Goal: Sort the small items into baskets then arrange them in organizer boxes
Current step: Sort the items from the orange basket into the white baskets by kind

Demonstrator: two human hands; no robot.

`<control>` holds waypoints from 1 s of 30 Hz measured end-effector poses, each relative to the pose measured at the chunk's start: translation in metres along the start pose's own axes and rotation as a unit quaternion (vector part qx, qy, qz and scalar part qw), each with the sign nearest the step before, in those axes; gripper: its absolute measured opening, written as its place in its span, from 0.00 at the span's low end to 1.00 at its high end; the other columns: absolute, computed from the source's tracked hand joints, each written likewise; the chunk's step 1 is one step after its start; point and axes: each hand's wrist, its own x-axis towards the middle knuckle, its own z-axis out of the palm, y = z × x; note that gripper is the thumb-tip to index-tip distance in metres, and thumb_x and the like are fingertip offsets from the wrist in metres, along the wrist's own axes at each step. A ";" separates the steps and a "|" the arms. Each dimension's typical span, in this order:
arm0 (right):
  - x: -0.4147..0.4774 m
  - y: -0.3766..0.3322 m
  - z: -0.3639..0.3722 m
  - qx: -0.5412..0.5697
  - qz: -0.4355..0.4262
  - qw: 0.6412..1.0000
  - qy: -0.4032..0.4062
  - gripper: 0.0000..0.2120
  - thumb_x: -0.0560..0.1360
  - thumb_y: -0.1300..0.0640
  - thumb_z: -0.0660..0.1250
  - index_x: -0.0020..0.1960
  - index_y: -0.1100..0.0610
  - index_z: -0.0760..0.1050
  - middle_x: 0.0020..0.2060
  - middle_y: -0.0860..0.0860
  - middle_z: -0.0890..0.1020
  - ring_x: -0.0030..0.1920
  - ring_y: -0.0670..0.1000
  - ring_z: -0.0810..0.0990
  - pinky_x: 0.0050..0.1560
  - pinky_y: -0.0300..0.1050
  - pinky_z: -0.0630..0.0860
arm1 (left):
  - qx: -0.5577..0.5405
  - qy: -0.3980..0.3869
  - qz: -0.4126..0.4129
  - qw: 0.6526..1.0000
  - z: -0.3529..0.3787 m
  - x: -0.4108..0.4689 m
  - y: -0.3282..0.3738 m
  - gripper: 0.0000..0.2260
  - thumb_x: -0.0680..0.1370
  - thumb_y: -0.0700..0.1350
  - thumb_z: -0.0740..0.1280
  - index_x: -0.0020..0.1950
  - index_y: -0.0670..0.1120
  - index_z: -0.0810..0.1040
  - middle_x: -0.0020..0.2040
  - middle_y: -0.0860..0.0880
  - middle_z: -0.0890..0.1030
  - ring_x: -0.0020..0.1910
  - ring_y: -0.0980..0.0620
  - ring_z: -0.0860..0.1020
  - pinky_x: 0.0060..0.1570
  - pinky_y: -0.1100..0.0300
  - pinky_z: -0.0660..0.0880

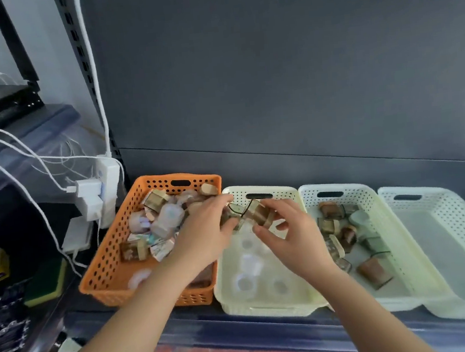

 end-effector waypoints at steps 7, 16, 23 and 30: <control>-0.039 0.057 -0.085 -0.099 0.072 0.991 0.053 0.20 0.71 0.53 0.71 0.62 0.50 0.74 0.49 0.45 0.76 0.43 0.45 0.76 0.45 0.41 0.75 | -0.036 -0.056 0.089 0.994 0.073 0.009 0.087 0.18 0.78 0.46 0.65 0.69 0.52 0.71 0.64 0.55 0.75 0.61 0.54 0.73 0.60 0.61 0.69; -0.072 0.126 -0.135 -0.242 0.150 0.955 -0.086 0.20 0.73 0.54 0.67 0.64 0.49 0.73 0.56 0.48 0.77 0.54 0.52 0.76 0.51 0.42 0.73 | 0.153 -0.139 0.190 0.960 0.146 -0.005 0.145 0.14 0.78 0.48 0.65 0.63 0.48 0.75 0.56 0.51 0.78 0.56 0.50 0.75 0.53 0.55 0.72; -0.064 0.141 -0.130 -0.256 0.109 0.956 -0.096 0.16 0.73 0.51 0.68 0.59 0.52 0.77 0.56 0.48 0.78 0.56 0.52 0.75 0.53 0.44 0.74 | 0.197 -0.185 0.191 0.944 0.152 -0.012 0.140 0.11 0.78 0.52 0.65 0.54 0.47 0.79 0.50 0.51 0.77 0.54 0.51 0.74 0.62 0.53 0.67; -0.053 0.137 -0.119 -0.267 0.089 0.952 -0.119 0.15 0.73 0.51 0.66 0.60 0.50 0.77 0.56 0.48 0.79 0.58 0.54 0.74 0.58 0.46 0.73 | 0.134 -0.158 0.183 0.961 0.133 -0.015 0.124 0.13 0.79 0.49 0.64 0.61 0.47 0.79 0.56 0.51 0.78 0.57 0.53 0.72 0.62 0.54 0.69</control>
